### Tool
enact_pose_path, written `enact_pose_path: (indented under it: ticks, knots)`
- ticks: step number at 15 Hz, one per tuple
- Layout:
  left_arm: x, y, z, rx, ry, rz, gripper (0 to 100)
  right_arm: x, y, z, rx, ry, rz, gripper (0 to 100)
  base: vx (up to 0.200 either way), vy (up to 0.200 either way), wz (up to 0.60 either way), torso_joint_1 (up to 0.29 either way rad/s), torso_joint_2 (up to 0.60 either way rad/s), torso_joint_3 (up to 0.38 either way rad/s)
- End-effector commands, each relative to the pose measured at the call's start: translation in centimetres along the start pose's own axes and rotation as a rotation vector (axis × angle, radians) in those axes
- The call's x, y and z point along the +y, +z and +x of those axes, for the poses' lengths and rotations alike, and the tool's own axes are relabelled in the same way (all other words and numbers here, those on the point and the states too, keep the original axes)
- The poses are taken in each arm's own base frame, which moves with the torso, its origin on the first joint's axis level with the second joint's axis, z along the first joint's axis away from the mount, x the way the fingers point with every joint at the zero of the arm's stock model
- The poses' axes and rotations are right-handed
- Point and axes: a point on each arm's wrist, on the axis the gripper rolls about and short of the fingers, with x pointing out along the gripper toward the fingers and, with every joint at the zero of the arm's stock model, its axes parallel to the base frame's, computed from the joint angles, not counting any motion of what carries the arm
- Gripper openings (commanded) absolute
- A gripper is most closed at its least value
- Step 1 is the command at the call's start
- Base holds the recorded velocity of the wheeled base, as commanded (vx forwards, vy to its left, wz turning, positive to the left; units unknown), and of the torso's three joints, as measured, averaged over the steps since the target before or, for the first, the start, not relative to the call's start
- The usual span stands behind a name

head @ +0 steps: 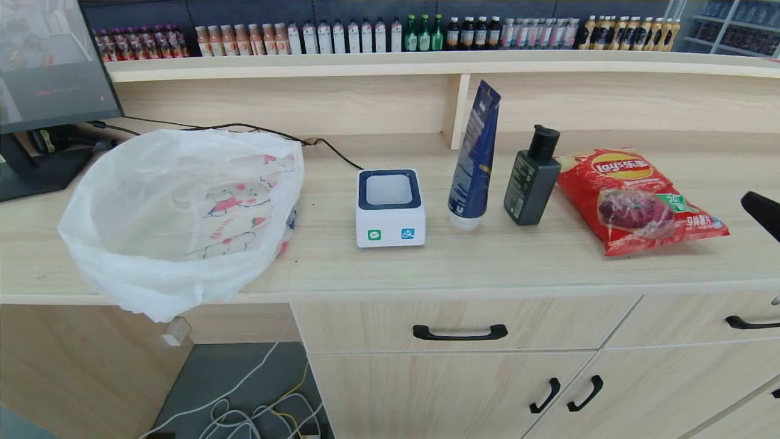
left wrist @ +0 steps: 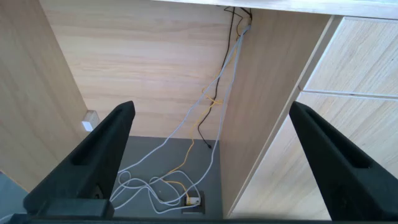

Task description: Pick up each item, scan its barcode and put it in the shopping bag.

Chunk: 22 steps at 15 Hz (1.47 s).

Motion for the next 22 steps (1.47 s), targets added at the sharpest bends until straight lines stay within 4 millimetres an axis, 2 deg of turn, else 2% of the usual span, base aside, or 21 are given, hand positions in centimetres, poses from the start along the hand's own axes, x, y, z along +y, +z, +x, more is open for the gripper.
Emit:
enact_pose_path:
  ticks: [1, 2, 3, 5, 6, 8, 13, 19, 22]
  knots:
    - [0.0, 0.0, 0.0, 0.0, 0.0, 0.0, 100, 0.5, -1.3, 6.5, 0.01, 0.024, 0.016, 100, 0.0, 0.0, 0.0, 0.0, 0.0, 0.0]
    - [0.0, 0.0, 0.0, 0.001, 0.0, 0.0, 100, 2.5, -1.1, 9.3, -0.082, 0.018, 0.056, 100, 0.0, 0.0, 0.0, 0.0, 0.0, 0.0]
    - [0.0, 0.0, 0.0, 0.0, 0.0, 0.0, 100, 4.4, -0.6, 11.1, -0.15, 0.015, 0.091, 100, 0.0, 0.0, 0.0, 0.0, 0.0, 0.0]
    - [0.0, 0.0, 0.0, 0.001, 0.0, 0.0, 100, 7.6, -1.3, 12.1, -0.134, 0.027, 0.127, 100, 0.0, 0.0, 0.0, 0.0, 0.0, 0.0]
    - [0.0, 0.0, 0.0, 0.001, 0.0, 0.0, 100, 8.1, -1.6, 12.6, -0.128, 0.034, 0.128, 100, 0.0, 0.0, 0.0, 0.0, 0.0, 0.0]
    - [0.0, 0.0, 0.0, 0.0, -0.001, 0.0, 100, 8.2, -1.9, 13.0, -0.132, 0.028, 0.128, 100, 0.0, 0.0, 0.0, 0.0, 0.0, 0.0]
    - [0.0, 0.0, 0.0, 0.0, 0.0, 0.0, 100, 8.3, -2.7, 12.5, -0.126, 0.036, 0.087, 100, 0.0, 0.0, 0.0, 0.0, 0.0, 0.0]
    - [0.0, 0.0, 0.0, 0.0, 0.0, 0.0, 100, 10.7, -2.6, 13.6, -0.154, 0.102, 0.1, 100, 0.0, 0.0, 0.0, 0.0, 0.0, 0.0]
    - [0.0, 0.0, 0.0, 0.0, 0.0, 0.0, 100, 11.3, -3.2, 14.3, -0.14, 0.11, 0.099, 100, 0.0, 0.0, 0.0, 0.0, 0.0, 0.0]
